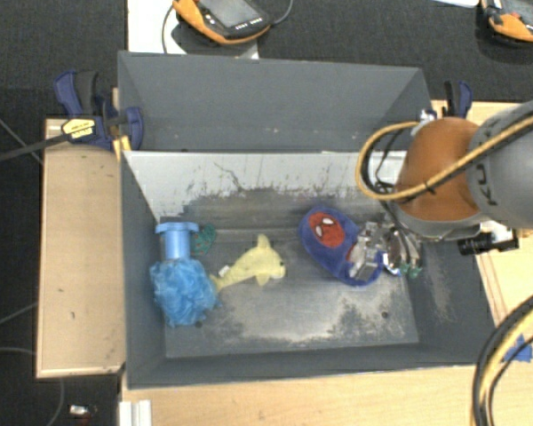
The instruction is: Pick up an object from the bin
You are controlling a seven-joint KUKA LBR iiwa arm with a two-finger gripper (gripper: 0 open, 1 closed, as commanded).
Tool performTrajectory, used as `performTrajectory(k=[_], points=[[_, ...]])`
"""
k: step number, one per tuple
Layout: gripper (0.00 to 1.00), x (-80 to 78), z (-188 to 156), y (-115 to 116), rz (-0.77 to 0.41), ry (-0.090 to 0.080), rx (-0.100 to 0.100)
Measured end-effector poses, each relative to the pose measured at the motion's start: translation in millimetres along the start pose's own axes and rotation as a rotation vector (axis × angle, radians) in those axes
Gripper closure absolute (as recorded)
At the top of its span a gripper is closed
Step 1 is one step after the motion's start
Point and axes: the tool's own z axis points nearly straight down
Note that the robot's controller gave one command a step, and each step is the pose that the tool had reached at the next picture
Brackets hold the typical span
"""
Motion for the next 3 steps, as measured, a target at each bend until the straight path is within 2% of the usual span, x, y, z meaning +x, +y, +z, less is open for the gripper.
performTrajectory(k=[3], points=[[1.00, -2.6, -85, 2, -0.006, -0.005, -0.006]])
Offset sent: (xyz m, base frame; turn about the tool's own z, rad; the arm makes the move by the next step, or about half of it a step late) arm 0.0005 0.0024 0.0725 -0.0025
